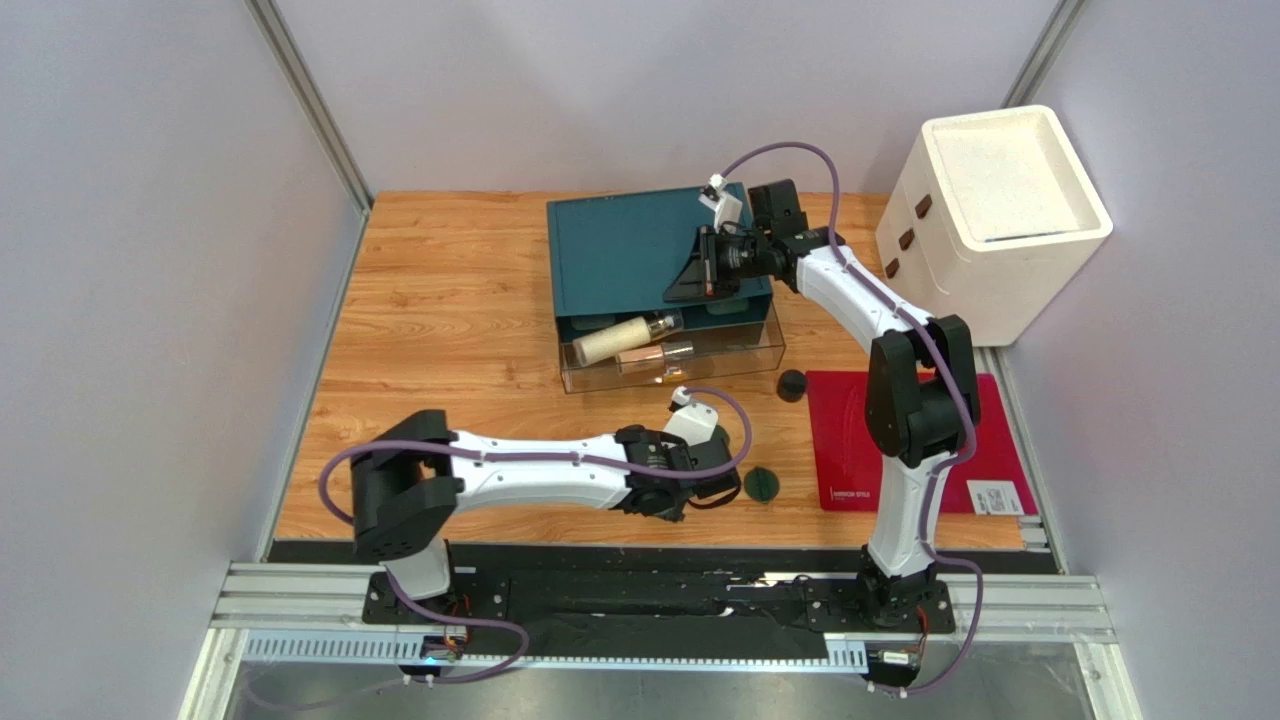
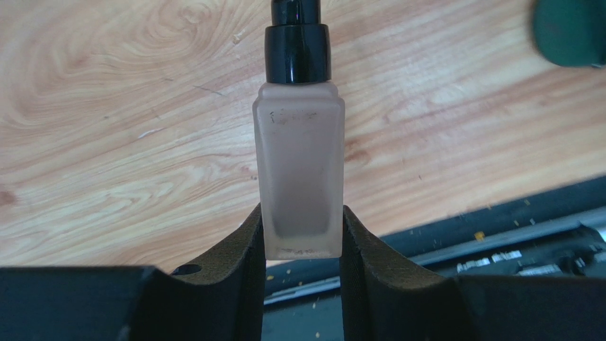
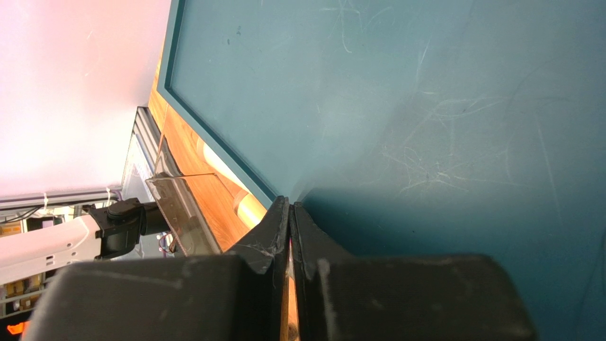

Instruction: Organize the makeup

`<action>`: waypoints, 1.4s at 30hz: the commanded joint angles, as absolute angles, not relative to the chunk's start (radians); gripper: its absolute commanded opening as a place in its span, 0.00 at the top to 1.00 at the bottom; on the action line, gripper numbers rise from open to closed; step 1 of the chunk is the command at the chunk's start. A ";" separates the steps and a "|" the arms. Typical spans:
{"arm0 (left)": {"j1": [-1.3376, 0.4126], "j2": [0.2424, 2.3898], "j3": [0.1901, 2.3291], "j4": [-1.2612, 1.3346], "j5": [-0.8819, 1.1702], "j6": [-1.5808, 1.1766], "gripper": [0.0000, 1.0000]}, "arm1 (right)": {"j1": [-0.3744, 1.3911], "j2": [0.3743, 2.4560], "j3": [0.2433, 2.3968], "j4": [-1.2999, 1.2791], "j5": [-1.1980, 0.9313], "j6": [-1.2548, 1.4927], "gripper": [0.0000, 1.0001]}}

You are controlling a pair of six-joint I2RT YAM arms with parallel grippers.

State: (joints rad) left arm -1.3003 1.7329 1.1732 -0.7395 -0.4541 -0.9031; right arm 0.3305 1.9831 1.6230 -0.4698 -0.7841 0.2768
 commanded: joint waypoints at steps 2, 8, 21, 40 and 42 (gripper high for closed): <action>-1.333 1.551 1.198 -0.799 -0.532 -0.726 1.00 | 0.327 2.088 1.540 -0.710 -0.592 0.199 0.94; -1.336 1.456 1.221 -0.783 -0.601 -0.485 1.00 | 0.324 2.105 1.568 -0.713 -0.610 0.210 0.94; -1.247 1.436 1.278 -0.460 -0.634 0.089 1.00 | 0.311 2.118 1.588 -0.719 -0.644 0.235 0.94; -0.973 1.666 1.545 -0.410 -0.161 0.271 1.00 | 0.296 2.163 1.654 -0.770 -0.641 0.221 0.94; -0.973 1.683 1.542 -0.413 -0.147 0.276 1.00 | 0.291 2.167 1.660 -0.772 -0.643 0.219 0.94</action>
State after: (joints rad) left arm -0.9688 1.6722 1.4975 -0.4343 -0.2577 0.2314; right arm 0.3042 2.0502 1.7184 -0.5705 -0.8558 0.2993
